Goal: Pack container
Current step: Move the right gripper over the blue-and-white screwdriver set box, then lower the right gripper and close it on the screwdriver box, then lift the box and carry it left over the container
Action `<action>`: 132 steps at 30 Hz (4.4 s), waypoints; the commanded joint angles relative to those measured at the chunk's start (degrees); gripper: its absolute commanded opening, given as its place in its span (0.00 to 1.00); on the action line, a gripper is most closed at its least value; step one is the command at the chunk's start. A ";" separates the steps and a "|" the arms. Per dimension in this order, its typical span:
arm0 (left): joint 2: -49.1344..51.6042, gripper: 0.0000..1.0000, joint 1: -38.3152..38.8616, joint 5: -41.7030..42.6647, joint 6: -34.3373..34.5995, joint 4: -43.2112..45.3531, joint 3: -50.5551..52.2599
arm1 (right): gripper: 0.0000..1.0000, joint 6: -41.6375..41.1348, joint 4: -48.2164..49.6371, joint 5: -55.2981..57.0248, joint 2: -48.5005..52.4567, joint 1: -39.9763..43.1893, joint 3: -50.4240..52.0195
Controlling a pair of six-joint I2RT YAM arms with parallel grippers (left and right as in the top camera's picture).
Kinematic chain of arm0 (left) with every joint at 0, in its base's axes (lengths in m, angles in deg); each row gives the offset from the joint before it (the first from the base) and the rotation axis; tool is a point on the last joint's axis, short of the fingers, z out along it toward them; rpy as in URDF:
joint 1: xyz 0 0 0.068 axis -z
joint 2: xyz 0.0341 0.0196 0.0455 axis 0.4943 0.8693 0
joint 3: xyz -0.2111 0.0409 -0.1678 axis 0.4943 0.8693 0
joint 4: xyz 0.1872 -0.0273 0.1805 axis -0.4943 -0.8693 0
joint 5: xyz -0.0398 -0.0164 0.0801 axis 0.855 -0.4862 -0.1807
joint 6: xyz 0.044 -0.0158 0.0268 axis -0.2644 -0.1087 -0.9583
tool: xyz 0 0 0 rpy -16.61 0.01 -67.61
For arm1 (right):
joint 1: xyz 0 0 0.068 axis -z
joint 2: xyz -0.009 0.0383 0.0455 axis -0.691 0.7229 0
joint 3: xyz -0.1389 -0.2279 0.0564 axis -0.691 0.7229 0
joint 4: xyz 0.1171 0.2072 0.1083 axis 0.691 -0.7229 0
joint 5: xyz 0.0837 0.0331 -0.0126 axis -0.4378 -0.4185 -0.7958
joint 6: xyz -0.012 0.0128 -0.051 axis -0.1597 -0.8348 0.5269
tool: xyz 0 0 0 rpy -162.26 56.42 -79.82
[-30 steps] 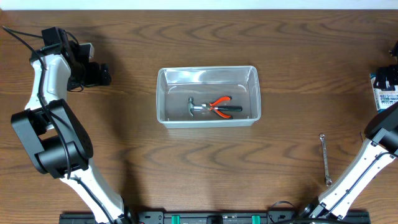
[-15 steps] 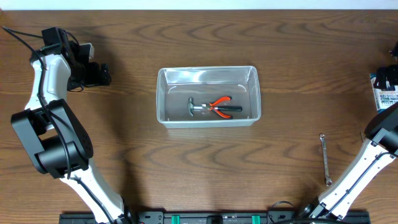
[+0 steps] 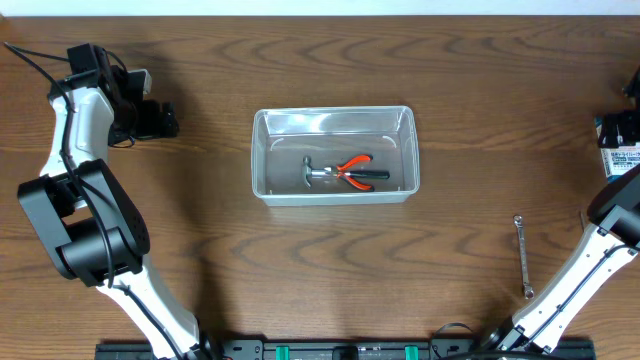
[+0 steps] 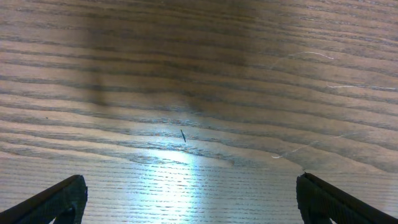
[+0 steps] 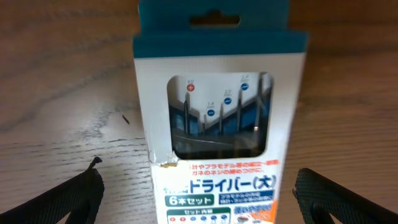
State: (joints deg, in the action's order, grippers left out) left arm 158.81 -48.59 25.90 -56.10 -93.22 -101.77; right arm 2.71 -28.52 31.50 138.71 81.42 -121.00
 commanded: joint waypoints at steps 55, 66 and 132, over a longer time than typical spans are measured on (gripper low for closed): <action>0.26 0.98 0.02 -0.50 -0.33 0.02 0.24 | 0.99 -0.76 7.98 -1.55 1.07 1.44 5.11; 0.26 0.98 0.02 -0.52 -0.33 0.02 0.24 | 0.99 -0.79 6.80 -1.57 1.07 1.70 5.20; 0.26 0.98 0.02 -0.52 -0.33 0.02 0.24 | 0.56 -5.53 8.70 -2.45 -0.74 -2.97 4.87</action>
State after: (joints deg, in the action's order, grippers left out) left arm 158.81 -48.59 25.90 -56.10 -93.22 -101.77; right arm -1.88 -19.42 29.12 138.67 81.18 -114.42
